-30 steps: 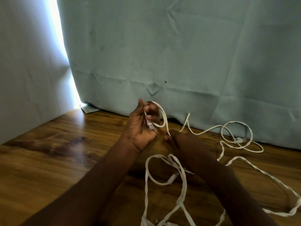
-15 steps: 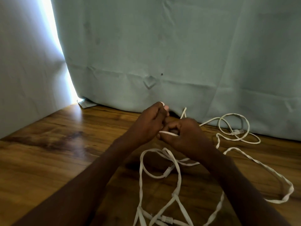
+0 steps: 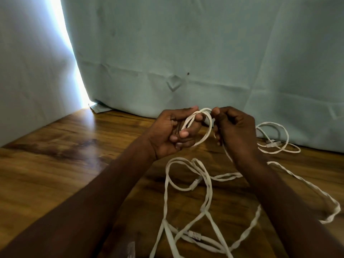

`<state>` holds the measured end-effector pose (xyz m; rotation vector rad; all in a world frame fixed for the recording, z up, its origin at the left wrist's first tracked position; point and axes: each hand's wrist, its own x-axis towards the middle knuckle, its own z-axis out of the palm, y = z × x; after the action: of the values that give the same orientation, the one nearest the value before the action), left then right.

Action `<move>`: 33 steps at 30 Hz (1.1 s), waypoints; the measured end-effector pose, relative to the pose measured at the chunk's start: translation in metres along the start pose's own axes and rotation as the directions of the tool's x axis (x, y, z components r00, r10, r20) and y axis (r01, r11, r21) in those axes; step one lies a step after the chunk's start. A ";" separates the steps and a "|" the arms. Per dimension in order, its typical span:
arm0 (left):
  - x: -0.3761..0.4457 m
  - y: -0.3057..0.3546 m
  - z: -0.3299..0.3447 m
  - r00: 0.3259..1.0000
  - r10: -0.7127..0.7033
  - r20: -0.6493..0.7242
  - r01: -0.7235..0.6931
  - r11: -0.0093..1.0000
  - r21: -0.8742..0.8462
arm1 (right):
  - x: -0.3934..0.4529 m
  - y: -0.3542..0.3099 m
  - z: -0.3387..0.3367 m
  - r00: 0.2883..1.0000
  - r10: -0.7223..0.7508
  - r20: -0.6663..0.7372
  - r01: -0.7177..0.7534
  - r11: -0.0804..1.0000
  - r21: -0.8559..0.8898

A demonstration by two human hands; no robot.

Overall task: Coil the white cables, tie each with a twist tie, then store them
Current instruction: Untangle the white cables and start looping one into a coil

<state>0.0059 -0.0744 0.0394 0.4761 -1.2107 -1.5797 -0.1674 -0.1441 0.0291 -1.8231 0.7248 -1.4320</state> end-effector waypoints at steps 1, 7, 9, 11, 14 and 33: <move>0.000 -0.001 -0.001 1.000 0.016 0.013 -0.015 0.998 -0.065 | -0.001 0.001 0.004 0.999 -0.011 0.035 0.012 0.998 -0.054; 0.007 -0.009 -0.001 0.968 0.209 -0.138 -0.245 0.906 -0.345 | -0.006 0.012 0.015 0.962 -0.024 0.274 0.147 0.886 -0.439; 0.007 -0.006 -0.005 0.940 0.240 -0.241 -0.320 0.866 -0.384 | -0.008 0.014 0.019 0.922 0.052 0.383 0.204 0.776 -0.597; 0.006 -0.004 -0.010 0.912 0.260 -0.317 -0.383 0.814 -0.436 | -0.011 0.011 0.022 0.882 0.081 0.464 0.267 0.725 -0.635; 0.004 -0.002 -0.013 0.875 0.293 -0.384 -0.446 0.796 -0.409 | -0.016 0.003 0.026 0.828 0.036 0.560 0.382 0.694 -0.611; 0.003 -0.003 0.001 0.983 0.164 -0.088 -0.181 0.951 -0.252 | -0.011 -0.025 0.017 0.881 0.362 0.305 -0.348 0.932 -0.101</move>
<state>0.0028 -0.0774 0.0380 0.2439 -0.9509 -1.5312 -0.1537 -0.1174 0.0399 -1.7829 0.8717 -0.8638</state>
